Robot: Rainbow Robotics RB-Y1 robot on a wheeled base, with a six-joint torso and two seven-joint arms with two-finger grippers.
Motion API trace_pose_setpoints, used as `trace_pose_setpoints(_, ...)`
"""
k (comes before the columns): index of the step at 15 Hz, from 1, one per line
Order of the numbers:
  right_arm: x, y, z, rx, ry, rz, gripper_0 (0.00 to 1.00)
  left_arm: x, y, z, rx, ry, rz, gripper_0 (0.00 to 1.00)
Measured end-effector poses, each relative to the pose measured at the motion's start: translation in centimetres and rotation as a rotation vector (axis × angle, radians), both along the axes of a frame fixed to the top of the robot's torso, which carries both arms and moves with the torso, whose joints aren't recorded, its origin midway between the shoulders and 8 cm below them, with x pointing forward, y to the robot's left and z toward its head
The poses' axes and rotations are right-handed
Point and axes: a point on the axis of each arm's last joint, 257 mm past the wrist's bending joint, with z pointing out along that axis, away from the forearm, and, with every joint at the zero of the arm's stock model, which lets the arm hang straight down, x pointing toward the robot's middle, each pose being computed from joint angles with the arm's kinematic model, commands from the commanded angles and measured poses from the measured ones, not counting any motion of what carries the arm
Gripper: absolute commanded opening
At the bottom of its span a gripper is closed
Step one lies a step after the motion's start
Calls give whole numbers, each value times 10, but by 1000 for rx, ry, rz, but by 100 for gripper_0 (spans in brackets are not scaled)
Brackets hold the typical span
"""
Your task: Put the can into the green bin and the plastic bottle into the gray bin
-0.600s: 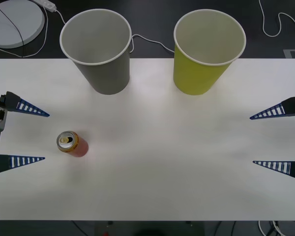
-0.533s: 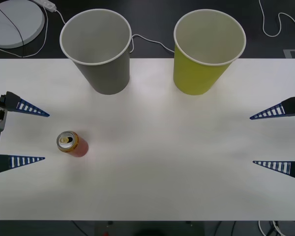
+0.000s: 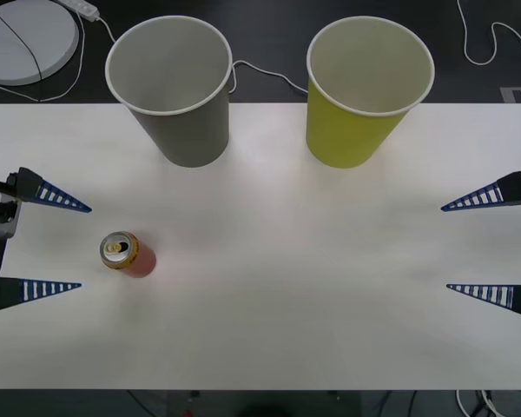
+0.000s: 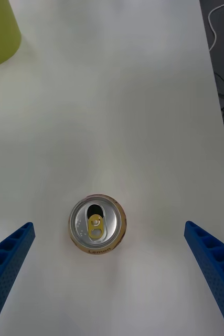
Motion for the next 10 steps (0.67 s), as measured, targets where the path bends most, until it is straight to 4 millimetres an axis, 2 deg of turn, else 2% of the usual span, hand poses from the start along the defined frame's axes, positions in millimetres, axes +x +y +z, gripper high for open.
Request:
trace_pose_setpoints(6, 0, 0, 0, 0, 0, 0, 100, 3, 10, -1, -100, 49, 40, 100)
trace_pose_setpoints(10, 0, 0, 0, 0, 0, 0, 100, 7, 28, -11, -172, 37, 36, 100)
